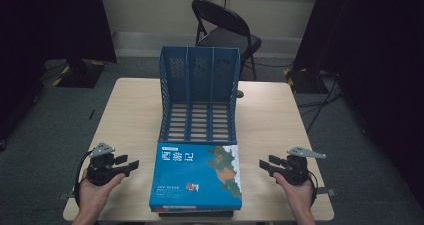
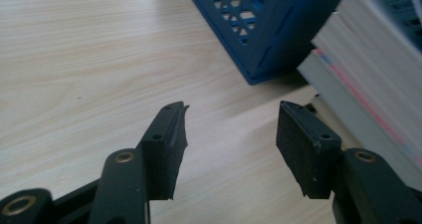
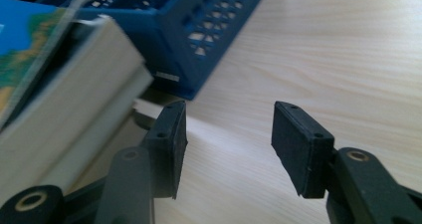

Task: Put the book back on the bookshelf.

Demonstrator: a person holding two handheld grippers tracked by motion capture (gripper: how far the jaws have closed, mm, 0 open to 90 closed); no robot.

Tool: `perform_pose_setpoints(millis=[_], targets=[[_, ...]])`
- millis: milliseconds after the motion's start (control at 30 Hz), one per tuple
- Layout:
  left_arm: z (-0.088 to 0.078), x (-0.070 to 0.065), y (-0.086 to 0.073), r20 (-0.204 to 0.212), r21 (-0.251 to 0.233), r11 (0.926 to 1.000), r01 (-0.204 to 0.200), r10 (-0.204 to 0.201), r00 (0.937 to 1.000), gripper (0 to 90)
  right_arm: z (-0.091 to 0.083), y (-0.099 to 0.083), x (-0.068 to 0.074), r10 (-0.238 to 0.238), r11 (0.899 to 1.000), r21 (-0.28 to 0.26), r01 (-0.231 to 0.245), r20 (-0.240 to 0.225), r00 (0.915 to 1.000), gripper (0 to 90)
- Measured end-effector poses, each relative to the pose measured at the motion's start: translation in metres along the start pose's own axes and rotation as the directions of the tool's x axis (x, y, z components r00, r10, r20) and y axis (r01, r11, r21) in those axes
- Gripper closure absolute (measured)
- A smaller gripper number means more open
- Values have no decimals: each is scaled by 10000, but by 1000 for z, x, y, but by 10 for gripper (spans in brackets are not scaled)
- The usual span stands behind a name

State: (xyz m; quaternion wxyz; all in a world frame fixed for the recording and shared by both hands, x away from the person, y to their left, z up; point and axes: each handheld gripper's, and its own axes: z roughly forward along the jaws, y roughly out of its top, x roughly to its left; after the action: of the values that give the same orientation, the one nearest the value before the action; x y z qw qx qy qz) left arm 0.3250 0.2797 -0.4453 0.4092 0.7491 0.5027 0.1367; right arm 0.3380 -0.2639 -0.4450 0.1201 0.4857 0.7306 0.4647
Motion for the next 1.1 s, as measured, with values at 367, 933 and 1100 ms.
perform_pose_setpoints(millis=[367,933,1100], targets=[[-14,-24,14,349,-613,9967,-530,552,9979,505,2,25,42,-1386,9894,-586,1325,-1145,9837,561],[5,-55,42,1382,-575,9952,-785,858,9867,643,46,56,66,-2304,9731,-302,2285,-1672,9586,580],[7,-52,32,1934,-678,9964,-508,630,9791,626,47,53,65,-2284,9735,-460,2239,-1599,9603,592]])
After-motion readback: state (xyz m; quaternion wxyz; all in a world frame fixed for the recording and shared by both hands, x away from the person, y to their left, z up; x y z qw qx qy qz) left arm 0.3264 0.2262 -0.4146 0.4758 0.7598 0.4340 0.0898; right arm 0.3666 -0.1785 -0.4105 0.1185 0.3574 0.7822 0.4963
